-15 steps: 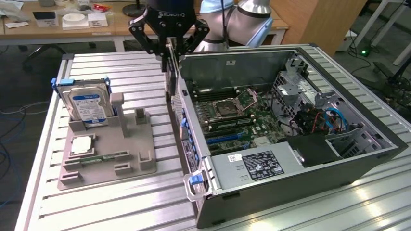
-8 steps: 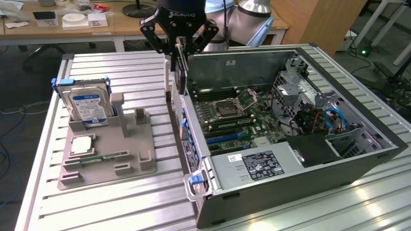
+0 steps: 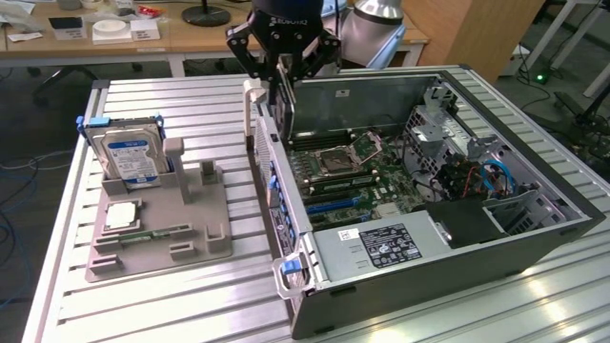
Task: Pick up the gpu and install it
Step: 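Pick up the gpu and move the gpu toward the slot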
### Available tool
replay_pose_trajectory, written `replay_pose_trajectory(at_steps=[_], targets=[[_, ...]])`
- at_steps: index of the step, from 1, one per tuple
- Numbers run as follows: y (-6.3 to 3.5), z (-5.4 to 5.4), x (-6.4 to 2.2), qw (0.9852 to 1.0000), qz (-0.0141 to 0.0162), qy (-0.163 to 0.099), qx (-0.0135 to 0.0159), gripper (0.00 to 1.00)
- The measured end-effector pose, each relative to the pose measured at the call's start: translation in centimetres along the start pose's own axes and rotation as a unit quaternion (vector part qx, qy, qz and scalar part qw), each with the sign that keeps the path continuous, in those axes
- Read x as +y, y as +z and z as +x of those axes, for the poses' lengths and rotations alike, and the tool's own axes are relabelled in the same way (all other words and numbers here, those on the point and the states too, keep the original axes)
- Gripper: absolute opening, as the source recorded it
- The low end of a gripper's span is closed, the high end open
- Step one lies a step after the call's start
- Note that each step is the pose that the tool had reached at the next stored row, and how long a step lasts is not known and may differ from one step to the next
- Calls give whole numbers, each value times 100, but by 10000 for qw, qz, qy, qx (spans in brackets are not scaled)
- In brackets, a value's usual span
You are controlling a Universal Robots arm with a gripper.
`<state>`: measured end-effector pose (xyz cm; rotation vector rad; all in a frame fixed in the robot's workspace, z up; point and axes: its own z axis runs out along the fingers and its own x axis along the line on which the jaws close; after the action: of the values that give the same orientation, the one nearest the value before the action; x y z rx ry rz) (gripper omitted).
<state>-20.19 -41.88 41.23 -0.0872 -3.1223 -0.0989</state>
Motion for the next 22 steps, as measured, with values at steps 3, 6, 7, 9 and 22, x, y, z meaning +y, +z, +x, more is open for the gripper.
replay_pose_trajectory(at_steps=[3, 6, 7, 9, 22], targets=[[0, -81, 4, 10000, 0, 0, 0, 28], [-1, -167, 9, 10000, 0, -1, 0, 28], [-1, -192, 11, 10000, 0, 0, 0, 28], [-2, -250, 14, 10000, 0, 0, 0, 28], [-5, -686, 38, 10000, 0, 0, 0, 28]])
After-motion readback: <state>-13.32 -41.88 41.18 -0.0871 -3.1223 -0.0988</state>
